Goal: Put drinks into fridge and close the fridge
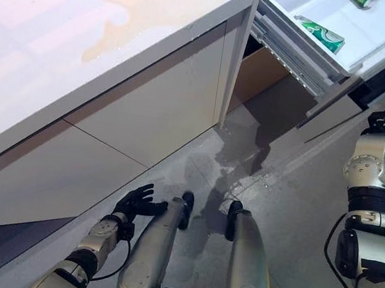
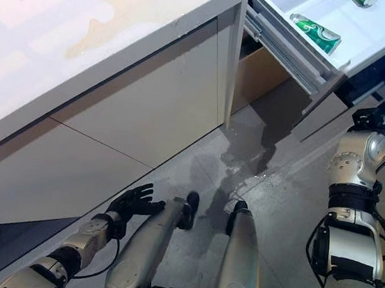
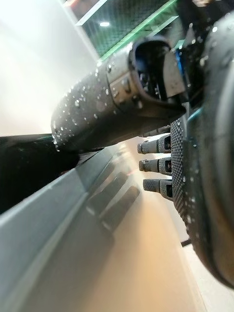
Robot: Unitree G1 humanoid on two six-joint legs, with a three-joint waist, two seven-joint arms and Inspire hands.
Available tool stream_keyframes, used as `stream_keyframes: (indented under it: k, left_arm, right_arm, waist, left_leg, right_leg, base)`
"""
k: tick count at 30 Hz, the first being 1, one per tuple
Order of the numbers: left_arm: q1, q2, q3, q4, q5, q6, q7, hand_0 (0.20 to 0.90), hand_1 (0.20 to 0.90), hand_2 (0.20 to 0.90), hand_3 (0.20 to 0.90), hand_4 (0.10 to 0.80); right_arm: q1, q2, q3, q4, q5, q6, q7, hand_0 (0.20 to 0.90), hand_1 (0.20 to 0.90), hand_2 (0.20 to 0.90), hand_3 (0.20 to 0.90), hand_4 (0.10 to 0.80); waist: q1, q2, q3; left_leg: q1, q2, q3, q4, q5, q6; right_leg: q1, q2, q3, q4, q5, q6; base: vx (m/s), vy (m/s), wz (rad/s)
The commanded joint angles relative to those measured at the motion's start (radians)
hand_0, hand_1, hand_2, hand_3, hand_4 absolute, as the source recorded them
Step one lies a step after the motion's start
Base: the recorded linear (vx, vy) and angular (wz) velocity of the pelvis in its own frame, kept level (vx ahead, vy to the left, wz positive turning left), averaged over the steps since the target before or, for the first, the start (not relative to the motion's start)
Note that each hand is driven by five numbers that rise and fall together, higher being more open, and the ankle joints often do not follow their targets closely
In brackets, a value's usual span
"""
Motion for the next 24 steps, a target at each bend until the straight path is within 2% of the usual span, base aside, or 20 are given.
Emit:
stream_keyframes:
  k: [1, 4, 10, 16, 24]
  left_arm:
    - [0.116, 0.020, 0.005, -0.049, -0.007, -0.026, -0.002, 0.900, 0.900, 0.900, 0.900, 0.800]
    - [0.140, 0.018, 0.007, -0.062, -0.012, -0.037, -0.014, 0.900, 0.900, 0.900, 0.900, 0.800]
    - [0.153, 0.022, 0.011, -0.064, -0.010, -0.049, -0.033, 0.900, 0.900, 0.900, 0.900, 0.800]
    - [0.159, 0.045, -0.004, -0.042, 0.002, -0.047, -0.058, 0.900, 0.900, 0.900, 0.900, 0.800]
    - [0.167, 0.080, -0.020, -0.025, 0.022, -0.036, -0.078, 0.900, 0.900, 0.900, 0.900, 0.800]
  right_arm:
    - [-0.049, -0.051, 0.127, -0.079, -0.153, -0.011, 0.141, 0.900, 0.900, 0.900, 0.900, 0.800]
    - [-0.073, -0.057, 0.186, -0.162, -0.247, -0.008, 0.202, 0.900, 0.900, 0.900, 0.900, 0.800]
    - [-0.145, -0.043, 0.277, -0.270, -0.304, 0.039, 0.273, 0.900, 0.900, 0.900, 0.900, 0.800]
    - [-0.301, -0.056, 0.394, -0.174, -0.279, 0.155, 0.375, 0.900, 0.900, 0.900, 0.900, 0.800]
    - [-0.357, -0.054, 0.428, -0.081, -0.253, 0.178, 0.369, 0.900, 0.900, 0.900, 0.900, 0.800]
  waist:
    - [0.042, -0.002, -0.080]
    - [0.049, 0.001, -0.080]
    - [0.066, -0.001, -0.085]
    - [0.108, -0.016, -0.103]
    - [0.140, -0.033, -0.122]
  left_leg:
    - [0.048, -0.035, 0.022, -0.022, -0.093, 0.065]
    - [0.059, -0.038, 0.014, -0.044, -0.077, 0.060]
    - [0.086, -0.040, -0.008, -0.093, -0.055, 0.054]
    - [0.149, -0.039, -0.048, -0.165, -0.031, 0.044]
    - [0.234, -0.032, -0.096, -0.274, 0.013, 0.035]
  right_leg:
    - [0.076, 0.045, -0.045, -0.054, 0.004, -0.050]
    - [0.083, 0.047, -0.045, -0.065, 0.008, -0.050]
    - [0.109, 0.046, -0.049, -0.094, 0.012, -0.047]
    - [0.185, 0.031, -0.070, -0.159, 0.022, -0.038]
    - [0.279, 0.016, -0.097, -0.264, 0.059, -0.012]
  base:
    - [0.070, 0.070, 0.08]
    - [0.080, 0.067, 0.00]
    - [0.072, 0.030, -0.09]
    - [0.105, -0.018, 0.13]
    - [0.079, -0.047, 0.19]
